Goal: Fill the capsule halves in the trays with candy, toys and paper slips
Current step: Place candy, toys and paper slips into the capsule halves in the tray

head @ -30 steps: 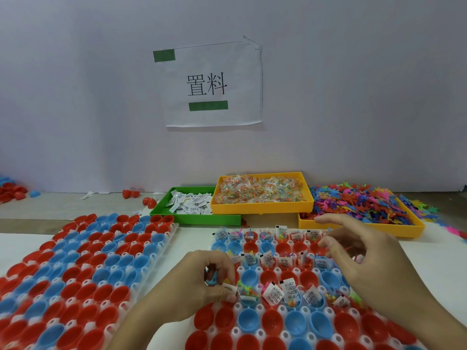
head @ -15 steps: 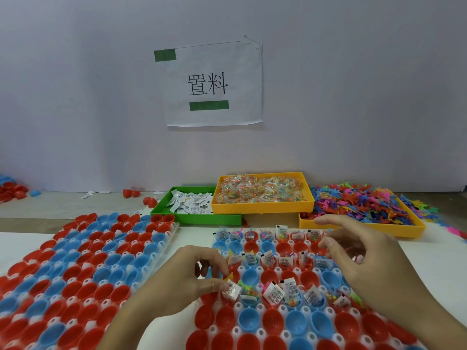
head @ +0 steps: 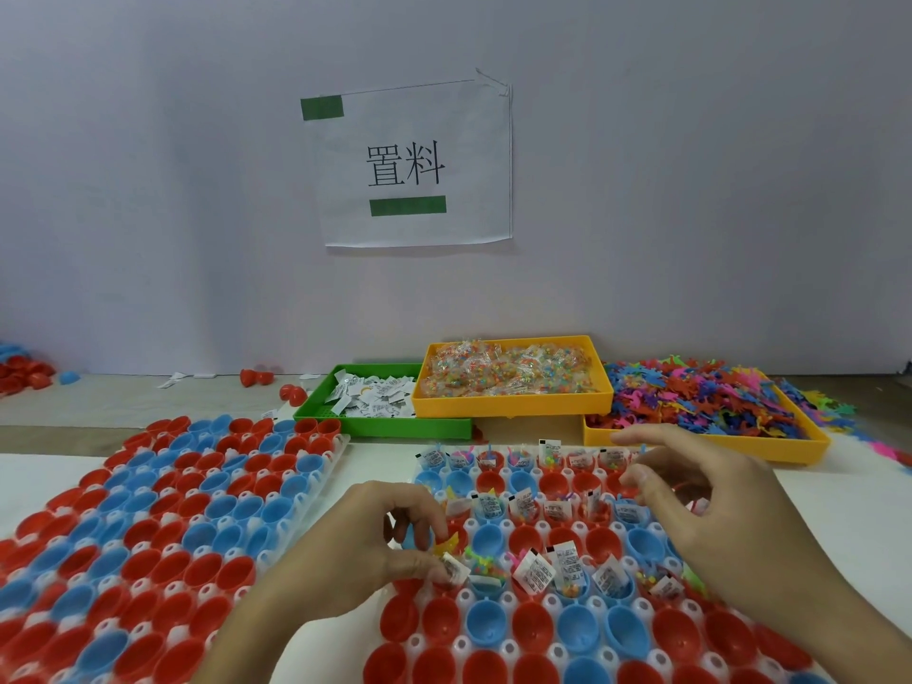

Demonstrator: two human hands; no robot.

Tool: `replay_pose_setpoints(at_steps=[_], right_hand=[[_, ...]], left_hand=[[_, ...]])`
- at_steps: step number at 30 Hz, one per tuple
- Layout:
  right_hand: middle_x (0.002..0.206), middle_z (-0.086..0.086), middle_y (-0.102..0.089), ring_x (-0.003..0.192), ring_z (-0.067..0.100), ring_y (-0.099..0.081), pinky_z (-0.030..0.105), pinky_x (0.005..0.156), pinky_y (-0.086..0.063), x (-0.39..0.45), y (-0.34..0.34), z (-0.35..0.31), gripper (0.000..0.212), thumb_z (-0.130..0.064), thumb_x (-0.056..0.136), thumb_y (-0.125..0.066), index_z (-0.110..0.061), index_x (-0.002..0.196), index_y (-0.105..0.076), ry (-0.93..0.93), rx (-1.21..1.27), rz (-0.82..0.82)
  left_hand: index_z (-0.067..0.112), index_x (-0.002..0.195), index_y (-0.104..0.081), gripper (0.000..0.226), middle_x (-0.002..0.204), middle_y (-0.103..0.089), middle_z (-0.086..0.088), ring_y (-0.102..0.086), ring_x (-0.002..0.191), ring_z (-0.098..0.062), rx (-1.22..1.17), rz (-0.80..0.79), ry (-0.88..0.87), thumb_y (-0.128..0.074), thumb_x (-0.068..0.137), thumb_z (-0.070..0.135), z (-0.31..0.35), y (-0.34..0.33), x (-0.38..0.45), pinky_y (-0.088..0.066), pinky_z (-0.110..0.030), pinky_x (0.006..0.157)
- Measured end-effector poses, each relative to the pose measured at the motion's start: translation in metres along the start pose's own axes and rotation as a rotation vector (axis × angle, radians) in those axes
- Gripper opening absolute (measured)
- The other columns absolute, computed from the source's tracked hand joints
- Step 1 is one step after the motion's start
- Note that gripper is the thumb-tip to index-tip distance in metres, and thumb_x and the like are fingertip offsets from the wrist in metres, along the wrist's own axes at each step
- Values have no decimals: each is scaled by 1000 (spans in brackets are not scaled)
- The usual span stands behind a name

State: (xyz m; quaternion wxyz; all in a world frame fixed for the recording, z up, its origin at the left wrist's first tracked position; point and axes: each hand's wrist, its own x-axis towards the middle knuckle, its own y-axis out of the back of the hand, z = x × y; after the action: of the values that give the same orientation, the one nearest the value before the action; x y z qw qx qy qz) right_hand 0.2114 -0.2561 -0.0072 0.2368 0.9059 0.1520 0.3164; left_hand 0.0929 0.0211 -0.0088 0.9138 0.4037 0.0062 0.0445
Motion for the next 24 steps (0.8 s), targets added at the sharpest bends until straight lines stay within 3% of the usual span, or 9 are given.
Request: replay_pose_setpoints(at_steps=[3,8,11,15,24], right_hand=[[80,-28,-68,86,-5,-64,3,65,-47,0,0,1,38,-11,90,-70,-45,104,-68,-2,3,7],[78,-23,-70,86,-6,-65,3,64,-48,0,0,1,39,-10,90,-69,-47,103,-67,-1,10,11],[77,-24,-69,86,-6,-64,3,64,-47,0,0,2,38,-11,90,-70,-46,104,-68,-3,3,10],[84,-31,-68,86,-5,-65,3,65,-48,0,0,2,37,-12,90,-69,-45,105,-67,-2,-5,2],[82,-27,-69,82,0,-67,8,66,-51,1,1,6,36,-12,91,-68,-44,107,-68,-15,-15,10]], left_hand=[[33,85,-72,29,80,-66,19,-52,67,2,-22,15,7,-78,63,50,-2,3,-1,-44,-13,63],[42,83,-74,9,82,-63,28,-52,72,5,41,32,29,-76,74,42,-7,3,1,-43,-12,64],[40,85,-75,14,87,-64,29,-52,76,7,59,12,26,-71,74,48,-6,0,3,-42,-11,66],[39,87,-76,10,92,-65,29,-55,84,6,75,6,18,-73,79,43,-7,-1,3,-43,-11,70],[35,88,-78,7,86,-68,25,-57,78,2,31,29,-29,-72,87,31,-10,-1,3,-42,-12,65]])
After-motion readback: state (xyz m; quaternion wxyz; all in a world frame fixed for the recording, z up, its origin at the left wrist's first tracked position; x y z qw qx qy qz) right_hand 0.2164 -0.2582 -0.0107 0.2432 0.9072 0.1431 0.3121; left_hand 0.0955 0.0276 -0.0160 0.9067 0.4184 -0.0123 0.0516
